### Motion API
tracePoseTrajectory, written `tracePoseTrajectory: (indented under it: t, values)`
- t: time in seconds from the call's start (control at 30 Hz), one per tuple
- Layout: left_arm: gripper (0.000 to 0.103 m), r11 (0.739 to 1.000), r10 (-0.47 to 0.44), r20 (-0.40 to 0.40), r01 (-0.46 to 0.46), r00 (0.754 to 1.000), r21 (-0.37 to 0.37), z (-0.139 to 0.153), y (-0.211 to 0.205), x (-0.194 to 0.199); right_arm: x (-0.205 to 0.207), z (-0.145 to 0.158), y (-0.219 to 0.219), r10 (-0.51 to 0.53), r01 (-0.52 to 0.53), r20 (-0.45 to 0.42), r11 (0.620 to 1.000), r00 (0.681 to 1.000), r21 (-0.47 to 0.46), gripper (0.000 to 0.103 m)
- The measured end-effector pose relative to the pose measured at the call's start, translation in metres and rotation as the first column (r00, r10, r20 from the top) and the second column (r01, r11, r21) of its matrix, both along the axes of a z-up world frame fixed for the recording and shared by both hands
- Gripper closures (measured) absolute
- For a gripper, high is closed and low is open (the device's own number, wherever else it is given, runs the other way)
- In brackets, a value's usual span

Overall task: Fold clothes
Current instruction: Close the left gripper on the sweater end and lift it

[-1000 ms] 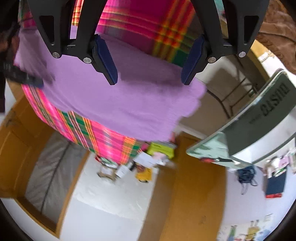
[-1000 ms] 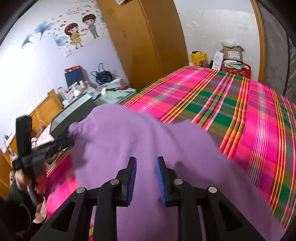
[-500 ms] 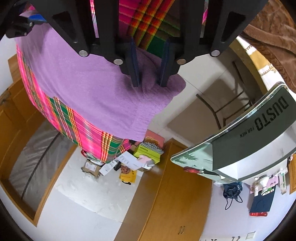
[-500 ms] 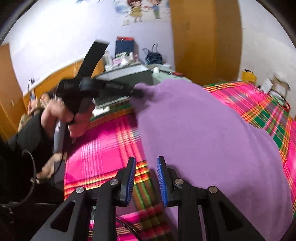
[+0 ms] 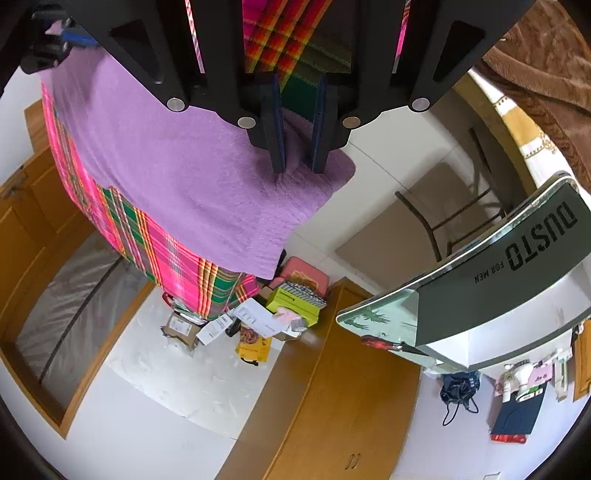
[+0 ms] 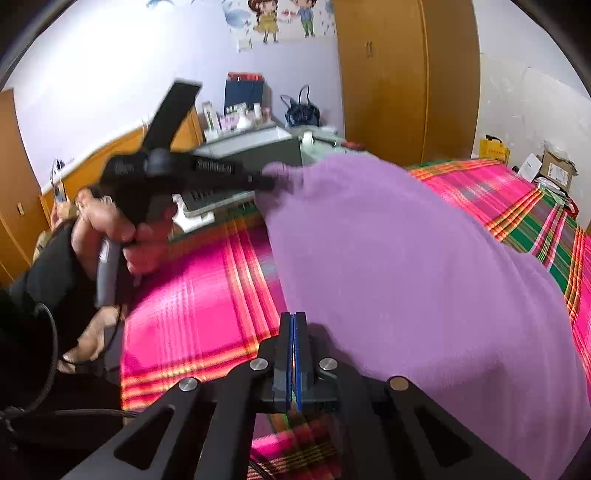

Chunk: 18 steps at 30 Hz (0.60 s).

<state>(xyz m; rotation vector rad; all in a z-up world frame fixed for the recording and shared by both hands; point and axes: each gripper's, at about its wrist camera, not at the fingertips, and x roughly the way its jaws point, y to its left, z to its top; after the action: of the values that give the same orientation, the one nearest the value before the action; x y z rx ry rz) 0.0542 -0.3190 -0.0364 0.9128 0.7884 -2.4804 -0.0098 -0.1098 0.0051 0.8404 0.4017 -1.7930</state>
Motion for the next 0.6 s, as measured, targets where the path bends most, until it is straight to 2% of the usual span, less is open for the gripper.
tracePoseTrajectory:
  t: [0.07, 0.13, 0.2, 0.3, 0.37, 0.43, 0.5, 0.6]
  values:
    - [0.088, 1.000, 0.004, -0.005, -0.004, 1.000, 0.022, -0.001, -0.003, 0.004, -0.007, 0.000, 0.002, -0.049, 0.049, 0.006, 0.999, 0.999, -0.008, 0.098]
    - [0.086, 0.999, 0.008, -0.010, -0.008, 1.000, 0.046, -0.002, -0.005, 0.007, -0.016, -0.009, 0.001, -0.088, 0.087, 0.032, 0.996, 0.996, 0.038, 0.098]
    - [0.086, 0.998, 0.018, -0.015, -0.017, 1.000, 0.063, -0.002, -0.008, 0.010, -0.018, -0.019, -0.001, -0.083, 0.078, 0.065, 0.994, 0.994, 0.082, 0.097]
    - [0.082, 0.996, 0.042, -0.025, -0.039, 0.999, 0.081, 0.001, -0.011, 0.015, -0.012, -0.015, 0.000, -0.035, 0.033, 0.081, 0.999, 0.996, 0.033, 0.097]
    - [0.077, 0.994, 0.077, -0.033, -0.074, 0.997, 0.084, 0.004, -0.014, 0.020, -0.011, -0.011, 0.003, -0.047, 0.047, 0.063, 0.999, 0.997, 0.008, 0.097]
    - [0.057, 0.990, 0.109, -0.045, -0.104, 0.993, 0.093, 0.007, -0.020, 0.024, -0.017, -0.008, 0.007, -0.074, 0.075, 0.068, 0.997, 0.995, -0.010, 0.097]
    - [0.039, 0.981, 0.130, -0.062, -0.119, 0.990, 0.156, 0.003, -0.029, 0.028, -0.023, -0.008, 0.012, -0.100, 0.102, 0.084, 0.995, 0.991, -0.021, 0.097]
    - [0.036, 0.954, 0.134, -0.090, -0.104, 0.987, 0.280, -0.007, -0.042, 0.030, -0.028, -0.012, 0.016, -0.123, 0.125, 0.098, 0.992, 0.988, -0.019, 0.097]
